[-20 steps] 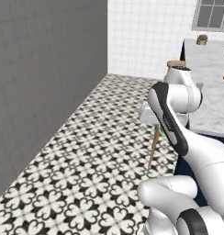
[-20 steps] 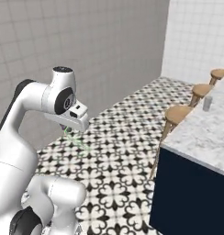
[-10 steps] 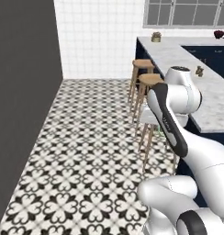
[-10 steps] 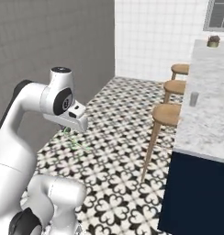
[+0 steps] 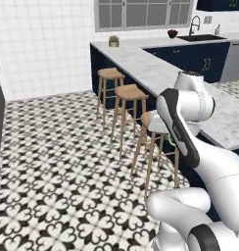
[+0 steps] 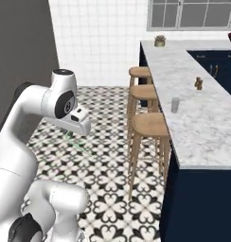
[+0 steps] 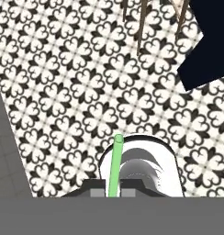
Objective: Take a straw from the drawer in front and place it inside the glass cup on the dining counter.
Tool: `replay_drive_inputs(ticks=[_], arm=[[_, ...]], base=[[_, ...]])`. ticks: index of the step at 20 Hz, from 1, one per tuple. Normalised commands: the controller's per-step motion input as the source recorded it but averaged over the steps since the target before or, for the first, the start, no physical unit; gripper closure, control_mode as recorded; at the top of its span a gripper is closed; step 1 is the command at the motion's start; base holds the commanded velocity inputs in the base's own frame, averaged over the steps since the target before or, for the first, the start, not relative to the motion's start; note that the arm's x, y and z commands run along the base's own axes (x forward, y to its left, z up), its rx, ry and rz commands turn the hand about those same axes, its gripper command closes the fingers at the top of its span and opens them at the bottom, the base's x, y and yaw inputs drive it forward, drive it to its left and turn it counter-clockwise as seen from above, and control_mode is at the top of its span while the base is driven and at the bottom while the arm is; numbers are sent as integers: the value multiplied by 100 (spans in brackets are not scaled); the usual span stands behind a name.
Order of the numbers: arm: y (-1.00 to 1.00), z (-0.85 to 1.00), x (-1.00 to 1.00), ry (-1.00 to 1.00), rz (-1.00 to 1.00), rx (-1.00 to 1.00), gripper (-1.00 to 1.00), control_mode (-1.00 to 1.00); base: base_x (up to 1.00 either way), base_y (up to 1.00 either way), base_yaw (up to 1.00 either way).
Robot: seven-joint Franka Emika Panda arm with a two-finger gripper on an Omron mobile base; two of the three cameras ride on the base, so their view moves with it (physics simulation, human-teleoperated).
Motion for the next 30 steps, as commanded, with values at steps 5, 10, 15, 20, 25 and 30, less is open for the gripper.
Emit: replay_drive_inputs(ticks=[5,10,15,20,25,30], arm=[[0,0,0,0,0,0,100,100],[0,0,0,0,0,0,100,100],[0,0,0,0,0,0,100,100],[0,0,0,0,0,0,100,100],[0,0,0,0,0,0,100,100],[0,0,0,0,0,0,100,100]], base=[[63,71,-59],[51,76,-63],[45,75,-61],[40,81,-61],[44,82,-58],[46,81,-58]])
